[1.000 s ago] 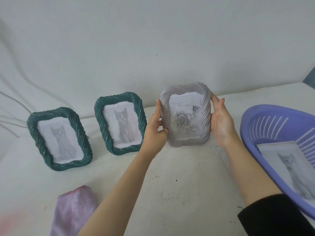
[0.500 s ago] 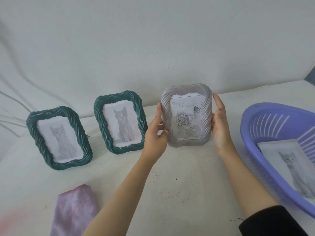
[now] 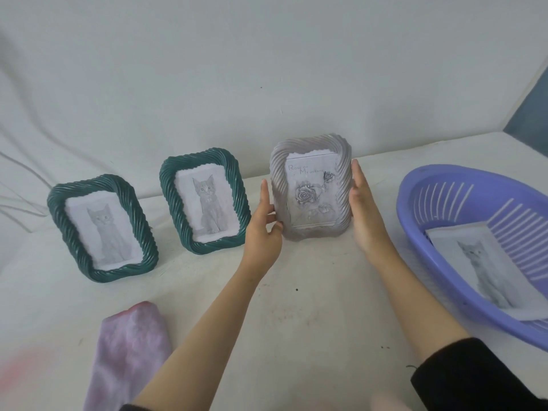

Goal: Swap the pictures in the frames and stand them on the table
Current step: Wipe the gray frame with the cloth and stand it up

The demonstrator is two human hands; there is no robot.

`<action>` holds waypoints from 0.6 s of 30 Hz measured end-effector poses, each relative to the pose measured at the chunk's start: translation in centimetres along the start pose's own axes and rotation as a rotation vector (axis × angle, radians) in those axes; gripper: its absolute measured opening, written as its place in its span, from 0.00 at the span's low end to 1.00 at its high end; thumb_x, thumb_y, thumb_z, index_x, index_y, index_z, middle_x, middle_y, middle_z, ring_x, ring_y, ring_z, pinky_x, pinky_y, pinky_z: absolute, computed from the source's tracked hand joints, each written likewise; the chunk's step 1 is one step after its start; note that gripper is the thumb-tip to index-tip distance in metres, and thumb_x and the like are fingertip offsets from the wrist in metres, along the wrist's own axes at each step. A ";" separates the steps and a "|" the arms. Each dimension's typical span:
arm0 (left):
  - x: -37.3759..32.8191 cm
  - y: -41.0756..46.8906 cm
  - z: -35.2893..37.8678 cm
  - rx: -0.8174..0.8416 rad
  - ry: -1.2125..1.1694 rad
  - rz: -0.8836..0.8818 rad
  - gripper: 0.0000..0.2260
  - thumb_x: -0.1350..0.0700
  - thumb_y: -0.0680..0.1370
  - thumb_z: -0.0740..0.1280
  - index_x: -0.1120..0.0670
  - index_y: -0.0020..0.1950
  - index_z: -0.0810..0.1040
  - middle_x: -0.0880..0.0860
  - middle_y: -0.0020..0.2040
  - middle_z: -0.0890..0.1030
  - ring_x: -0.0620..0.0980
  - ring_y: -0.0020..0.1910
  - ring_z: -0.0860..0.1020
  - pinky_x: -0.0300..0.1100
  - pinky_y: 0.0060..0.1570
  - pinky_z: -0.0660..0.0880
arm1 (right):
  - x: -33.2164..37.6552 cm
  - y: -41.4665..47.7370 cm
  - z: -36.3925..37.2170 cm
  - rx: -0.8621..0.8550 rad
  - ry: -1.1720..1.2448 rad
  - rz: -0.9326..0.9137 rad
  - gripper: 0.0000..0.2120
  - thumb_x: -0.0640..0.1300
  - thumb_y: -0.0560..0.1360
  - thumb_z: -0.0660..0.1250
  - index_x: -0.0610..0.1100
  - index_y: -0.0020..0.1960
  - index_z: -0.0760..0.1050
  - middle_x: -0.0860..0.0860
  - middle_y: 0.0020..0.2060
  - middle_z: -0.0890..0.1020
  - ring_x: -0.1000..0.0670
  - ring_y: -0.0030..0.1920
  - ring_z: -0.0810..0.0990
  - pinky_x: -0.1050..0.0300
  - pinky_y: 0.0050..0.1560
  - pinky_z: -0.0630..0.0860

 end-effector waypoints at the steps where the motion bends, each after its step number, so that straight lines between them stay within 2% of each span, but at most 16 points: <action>1: -0.1 -0.4 0.0 0.002 0.001 0.001 0.37 0.70 0.76 0.58 0.38 0.71 0.47 0.52 0.60 0.73 0.39 0.53 0.73 0.26 0.50 0.70 | 0.5 -0.4 -0.3 -0.011 -0.033 -0.003 0.25 0.58 0.79 0.52 0.57 0.73 0.50 0.71 0.67 0.56 0.65 0.70 0.57 0.63 0.73 0.54; 3: -0.6 -1.4 0.1 -0.006 0.059 0.034 0.37 0.70 0.76 0.60 0.44 0.74 0.46 0.50 0.63 0.69 0.41 0.60 0.69 0.28 0.58 0.64 | 1.7 -1.6 -0.9 -0.043 -0.093 0.022 0.24 0.47 0.81 0.54 0.55 0.74 0.52 0.68 0.64 0.61 0.59 0.63 0.68 0.76 0.60 0.63; 4: -1.1 -2.1 0.1 -0.030 0.130 0.079 0.37 0.70 0.75 0.61 0.47 0.75 0.46 0.49 0.64 0.66 0.40 0.62 0.65 0.25 0.60 0.58 | 2.4 -2.4 -1.2 -0.049 -0.119 0.030 0.24 0.45 0.80 0.56 0.56 0.74 0.54 0.66 0.63 0.64 0.57 0.58 0.72 0.77 0.54 0.66; 6: -2.3 -3.7 0.2 -0.103 0.261 0.190 0.36 0.69 0.73 0.64 0.51 0.75 0.51 0.48 0.64 0.63 0.37 0.61 0.59 0.19 0.59 0.50 | 4.5 -3.8 -1.9 -0.036 -0.200 -0.001 0.23 0.44 0.79 0.59 0.57 0.71 0.61 0.61 0.62 0.68 0.58 0.55 0.74 0.75 0.49 0.68; 9: -3.7 -6.3 1.4 -0.133 0.318 0.270 0.29 0.65 0.73 0.65 0.54 0.73 0.62 0.46 0.62 0.67 0.42 0.62 0.63 0.20 0.61 0.51 | 7.8 -6.5 -3.9 -0.017 -0.341 -0.099 0.19 0.43 0.77 0.61 0.56 0.66 0.69 0.60 0.56 0.74 0.60 0.51 0.76 0.74 0.47 0.70; 12: -4.1 -7.8 3.9 -0.024 0.301 0.273 0.25 0.64 0.74 0.64 0.54 0.71 0.65 0.43 0.56 0.73 0.39 0.56 0.66 0.20 0.57 0.55 | 9.2 -9.4 -6.9 -0.007 -0.508 -0.174 0.17 0.46 0.75 0.61 0.57 0.63 0.72 0.62 0.51 0.78 0.59 0.51 0.76 0.67 0.51 0.70; 15: -4.1 -8.2 6.5 0.082 0.296 0.234 0.22 0.63 0.75 0.64 0.53 0.69 0.67 0.46 0.56 0.77 0.44 0.57 0.69 0.20 0.53 0.56 | 8.0 -11.6 -9.8 0.042 -0.687 -0.112 0.20 0.44 0.75 0.64 0.57 0.65 0.71 0.52 0.52 0.79 0.52 0.54 0.76 0.59 0.53 0.69; 18: -4.2 -8.2 9.2 0.183 0.332 0.211 0.20 0.60 0.76 0.64 0.54 0.68 0.68 0.50 0.60 0.77 0.50 0.61 0.71 0.26 0.54 0.57 | 6.5 -13.4 -11.5 0.124 -0.797 -0.017 0.24 0.48 0.73 0.67 0.61 0.67 0.67 0.52 0.55 0.78 0.51 0.54 0.76 0.59 0.51 0.69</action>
Point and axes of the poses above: each hand's wrist, its own y-axis towards the middle knuckle, its own z-axis out of the palm, x = y × z, the point moved 9 cm from there along y, towards the middle knuckle
